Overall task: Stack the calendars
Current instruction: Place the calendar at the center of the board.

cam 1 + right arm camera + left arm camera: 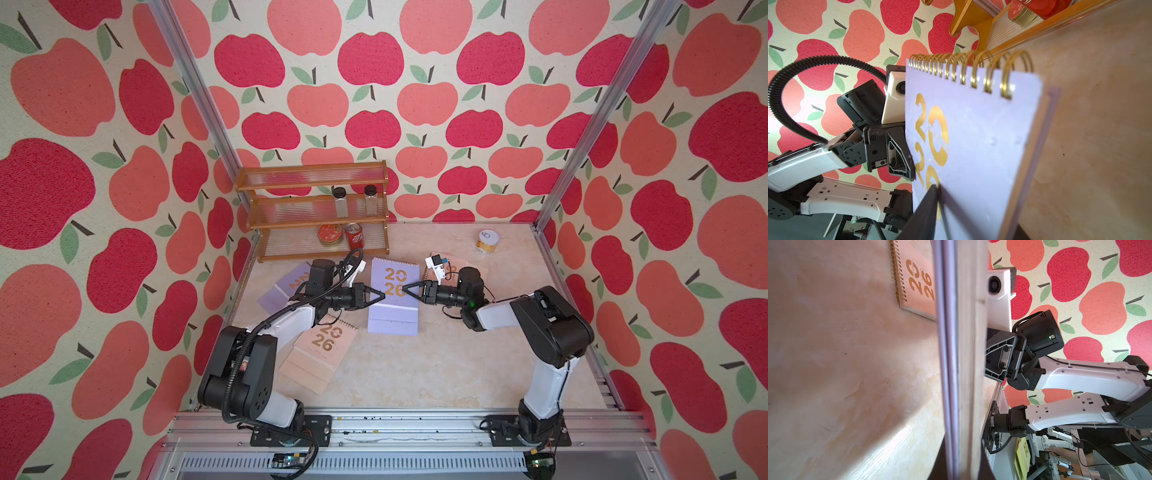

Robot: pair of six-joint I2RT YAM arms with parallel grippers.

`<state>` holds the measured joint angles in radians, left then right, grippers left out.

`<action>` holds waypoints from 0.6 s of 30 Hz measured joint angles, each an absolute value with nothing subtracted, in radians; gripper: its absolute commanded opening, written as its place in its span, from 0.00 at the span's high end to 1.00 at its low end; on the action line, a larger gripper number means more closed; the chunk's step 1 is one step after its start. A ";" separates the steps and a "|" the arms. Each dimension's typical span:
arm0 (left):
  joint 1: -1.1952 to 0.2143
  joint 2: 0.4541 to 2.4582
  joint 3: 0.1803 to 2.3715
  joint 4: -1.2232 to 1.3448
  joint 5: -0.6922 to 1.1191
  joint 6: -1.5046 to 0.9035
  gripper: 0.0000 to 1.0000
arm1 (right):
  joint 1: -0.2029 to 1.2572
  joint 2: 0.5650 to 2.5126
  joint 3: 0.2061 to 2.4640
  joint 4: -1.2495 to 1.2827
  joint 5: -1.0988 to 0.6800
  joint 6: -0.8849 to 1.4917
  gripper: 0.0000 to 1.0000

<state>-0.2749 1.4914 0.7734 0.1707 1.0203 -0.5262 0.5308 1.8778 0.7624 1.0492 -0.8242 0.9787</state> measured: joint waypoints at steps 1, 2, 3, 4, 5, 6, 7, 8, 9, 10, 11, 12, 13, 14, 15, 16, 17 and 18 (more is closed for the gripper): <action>-0.274 1.491 0.772 0.173 1.018 -0.526 1.00 | 0.530 1.873 0.762 1.049 -0.825 0.983 0.73; -0.274 1.491 0.771 0.175 1.016 -0.526 1.00 | 0.528 1.868 0.762 1.050 -0.826 0.990 0.78; -0.272 1.491 0.771 0.175 1.013 -0.526 1.00 | 0.527 1.863 0.762 1.051 -0.828 0.992 0.84; -0.270 1.491 0.771 0.175 1.009 -0.525 1.00 | 0.527 1.855 0.762 1.055 -0.834 1.004 0.92; -0.266 1.491 0.770 0.173 1.009 -0.525 0.99 | 0.525 1.845 0.762 1.061 -0.841 1.010 1.00; -0.265 1.489 0.770 0.174 1.014 -0.522 0.96 | 0.526 1.835 0.762 1.060 -0.843 1.015 1.00; -0.265 1.482 0.770 0.172 1.014 -0.519 0.89 | 0.525 1.828 0.762 1.057 -0.845 1.016 1.00; -0.265 1.471 0.770 0.165 1.013 -0.512 0.82 | 0.526 1.822 0.761 1.056 -0.847 1.015 1.00; -0.266 1.460 0.770 0.155 1.008 -0.502 0.74 | 0.529 1.813 0.759 1.052 -0.847 1.015 1.00; -0.266 1.449 0.770 0.135 0.997 -0.491 0.58 | 0.533 1.798 0.757 1.041 -0.846 1.008 1.00; -0.269 1.439 0.770 0.115 0.986 -0.481 0.46 | 0.540 1.776 0.755 1.014 -0.841 0.993 1.00; -0.272 1.430 0.770 0.102 0.979 -0.475 0.35 | 0.548 1.750 0.755 0.973 -0.831 0.971 1.00; -0.274 1.415 0.770 0.088 0.973 -0.465 0.22 | 0.559 1.714 0.755 0.902 -0.813 0.936 1.00; -0.275 1.398 0.770 0.076 0.964 -0.456 0.16 | 0.568 1.678 0.755 0.825 -0.796 0.896 1.00; -0.274 1.378 0.771 0.064 0.954 -0.450 0.14 | 0.575 1.645 0.755 0.752 -0.780 0.860 1.00; -0.269 1.354 0.772 0.050 0.938 -0.442 0.12 | 0.580 1.607 0.755 0.669 -0.763 0.822 1.00; -0.262 1.331 0.772 0.034 0.918 -0.434 0.09 | 0.583 1.567 0.755 0.583 -0.748 0.784 1.00; -0.254 1.312 0.773 0.025 0.900 -0.426 0.08 | 0.583 1.540 0.755 0.524 -0.735 0.756 1.00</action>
<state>-0.2539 1.3121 0.7731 0.0246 0.9005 -0.4259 0.5835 1.5398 0.7551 0.5240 -0.7353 0.7563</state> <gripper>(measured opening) 0.894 0.140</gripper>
